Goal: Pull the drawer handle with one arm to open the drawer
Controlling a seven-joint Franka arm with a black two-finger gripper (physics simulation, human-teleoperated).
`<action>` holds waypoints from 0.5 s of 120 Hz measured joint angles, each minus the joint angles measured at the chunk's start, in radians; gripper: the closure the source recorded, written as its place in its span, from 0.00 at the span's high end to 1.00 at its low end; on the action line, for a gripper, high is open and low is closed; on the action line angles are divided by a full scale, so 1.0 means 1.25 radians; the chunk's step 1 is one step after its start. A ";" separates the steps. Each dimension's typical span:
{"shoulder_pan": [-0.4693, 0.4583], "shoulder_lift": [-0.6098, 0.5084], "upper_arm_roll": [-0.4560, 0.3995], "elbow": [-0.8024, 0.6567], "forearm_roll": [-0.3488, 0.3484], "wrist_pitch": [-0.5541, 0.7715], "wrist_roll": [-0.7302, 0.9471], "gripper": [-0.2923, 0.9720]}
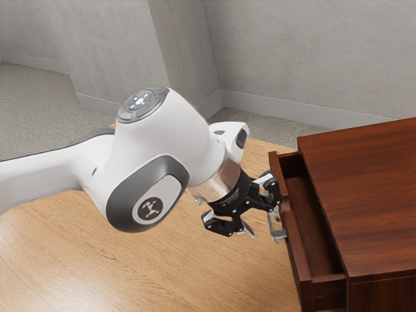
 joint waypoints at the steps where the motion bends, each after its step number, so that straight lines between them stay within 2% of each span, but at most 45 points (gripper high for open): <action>1: 0.000 -0.001 0.000 -0.002 0.000 0.000 0.000 0.45; 60: 0.000 -0.053 0.023 -0.059 -0.007 0.003 0.000 0.45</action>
